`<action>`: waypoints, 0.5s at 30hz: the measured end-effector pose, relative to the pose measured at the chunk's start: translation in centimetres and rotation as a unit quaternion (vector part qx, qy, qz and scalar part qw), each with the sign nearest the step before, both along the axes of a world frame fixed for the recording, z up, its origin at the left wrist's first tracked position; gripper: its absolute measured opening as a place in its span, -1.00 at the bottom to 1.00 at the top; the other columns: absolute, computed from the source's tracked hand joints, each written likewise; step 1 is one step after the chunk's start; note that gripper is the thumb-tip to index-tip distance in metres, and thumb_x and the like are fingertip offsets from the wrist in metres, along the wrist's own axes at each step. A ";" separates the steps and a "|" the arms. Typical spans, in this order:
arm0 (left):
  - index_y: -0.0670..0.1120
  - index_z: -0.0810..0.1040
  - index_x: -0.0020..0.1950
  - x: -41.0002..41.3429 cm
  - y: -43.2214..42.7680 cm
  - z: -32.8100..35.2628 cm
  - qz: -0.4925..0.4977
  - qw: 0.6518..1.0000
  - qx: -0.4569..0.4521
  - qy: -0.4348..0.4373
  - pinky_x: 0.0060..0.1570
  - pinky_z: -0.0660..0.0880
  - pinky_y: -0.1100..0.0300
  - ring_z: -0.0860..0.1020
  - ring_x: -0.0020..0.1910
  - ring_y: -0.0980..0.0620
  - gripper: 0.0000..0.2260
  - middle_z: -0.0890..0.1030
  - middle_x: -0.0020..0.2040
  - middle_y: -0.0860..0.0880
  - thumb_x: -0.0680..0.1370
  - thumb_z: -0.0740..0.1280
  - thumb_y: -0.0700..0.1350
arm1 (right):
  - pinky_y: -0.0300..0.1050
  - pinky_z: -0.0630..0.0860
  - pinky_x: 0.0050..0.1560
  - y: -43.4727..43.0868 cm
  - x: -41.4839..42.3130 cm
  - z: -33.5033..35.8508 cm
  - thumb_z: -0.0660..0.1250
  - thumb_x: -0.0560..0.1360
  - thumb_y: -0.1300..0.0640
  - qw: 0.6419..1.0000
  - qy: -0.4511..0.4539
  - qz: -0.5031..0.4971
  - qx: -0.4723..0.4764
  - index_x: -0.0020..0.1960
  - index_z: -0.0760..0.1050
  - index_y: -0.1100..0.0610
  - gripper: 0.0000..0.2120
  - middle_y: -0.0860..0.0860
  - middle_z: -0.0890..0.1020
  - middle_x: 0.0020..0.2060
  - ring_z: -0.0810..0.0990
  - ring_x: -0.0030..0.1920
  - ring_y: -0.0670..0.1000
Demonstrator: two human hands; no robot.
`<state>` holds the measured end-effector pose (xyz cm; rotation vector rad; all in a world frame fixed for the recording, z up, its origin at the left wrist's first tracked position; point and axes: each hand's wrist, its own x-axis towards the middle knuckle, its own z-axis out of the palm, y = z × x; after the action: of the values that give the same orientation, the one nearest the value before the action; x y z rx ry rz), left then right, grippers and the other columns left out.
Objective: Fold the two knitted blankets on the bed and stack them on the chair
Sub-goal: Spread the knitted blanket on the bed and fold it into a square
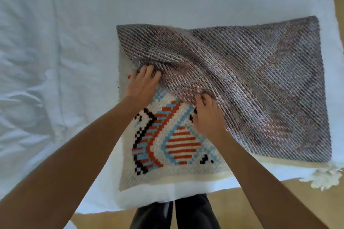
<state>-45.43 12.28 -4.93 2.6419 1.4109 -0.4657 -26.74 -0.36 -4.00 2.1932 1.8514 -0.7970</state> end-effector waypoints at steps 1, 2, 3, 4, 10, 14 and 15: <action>-0.11 0.24 0.35 0.3 0.7 -0.5 -0.014 1.000 0.023 0.003 0.35 0.22 -0.10 0.25 0.36 -0.15 -0.53 0.28 0.35 -0.16 0.47 0.28 -0.23 | 0.12 0.27 0.36 0.4 0.3 -0.7 0.24 0.52 0.11 1.000 -0.019 0.005 0.001 0.47 0.05 0.17 -0.39 0.20 0.21 0.42 0.22 0.39 0.22; -0.11 0.23 0.35 0.6 1.3 -0.8 -0.027 0.999 0.043 0.006 0.36 0.22 -0.11 0.26 0.35 -0.16 -0.51 0.28 0.35 -0.17 0.47 0.30 -0.23 | 0.12 0.26 0.37 0.7 0.6 -1.2 0.25 0.52 0.11 0.999 -0.036 0.012 0.004 0.48 0.04 0.18 -0.38 0.20 0.22 0.41 0.23 0.39 0.22; -0.12 0.23 0.34 1.0 1.8 -0.9 -0.039 0.998 0.055 0.011 0.35 0.23 -0.12 0.26 0.35 -0.16 -0.50 0.28 0.35 -0.18 0.46 0.33 -0.23 | 0.12 0.26 0.37 0.9 0.8 -1.5 0.26 0.53 0.12 0.999 -0.048 0.017 0.010 0.47 0.05 0.19 -0.39 0.20 0.24 0.40 0.25 0.38 0.21; -0.13 0.24 0.33 1.4 2.2 -0.9 -0.048 0.997 0.061 0.013 0.34 0.24 -0.13 0.26 0.35 -0.17 -0.51 0.28 0.36 -0.19 0.45 0.34 -0.23 | 0.12 0.27 0.36 1.0 0.9 -1.8 0.26 0.53 0.14 0.998 -0.055 0.017 0.021 0.47 0.08 0.20 -0.41 0.20 0.26 0.39 0.27 0.36 0.20; -0.13 0.38 0.28 4.4 4.6 1.7 0.037 0.994 -0.009 -0.102 0.26 0.33 -0.11 0.45 0.17 -0.15 -0.73 0.50 0.18 -0.17 0.57 0.21 -0.22 | -0.28 0.49 -0.17 2.9 2.8 0.0 0.20 0.52 0.35 0.985 0.067 -0.126 0.094 0.15 0.49 0.28 -0.77 0.15 0.60 -0.06 0.56 -0.20 0.03; -0.18 0.48 -0.01 3.4 5.2 4.5 0.137 0.954 -0.180 -0.196 -0.36 0.48 0.11 0.49 -0.39 -0.04 -0.80 0.54 -0.30 -0.09 0.58 0.11 -0.13 | -0.17 0.29 -0.47 3.8 5.5 2.5 0.16 0.55 0.29 0.919 0.269 -0.287 0.009 -0.03 0.54 0.22 -0.82 0.02 0.50 -0.38 0.38 -0.45 -0.04; -0.19 0.51 -0.04 2.7 4.9 5.0 0.128 0.954 -0.225 -0.151 -0.35 0.48 0.12 0.51 -0.36 -0.05 -0.77 0.56 -0.28 -0.11 0.58 0.12 -0.10 | -0.16 0.26 -0.46 3.8 5.7 2.9 0.15 0.56 0.27 0.934 0.251 -0.252 -0.034 -0.03 0.53 0.21 -0.82 0.03 0.50 -0.38 0.38 -0.45 -0.02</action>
<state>-42.72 17.17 0.07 2.0358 1.3343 -0.2930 -21.07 3.44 -1.15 2.6320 1.3828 -1.6185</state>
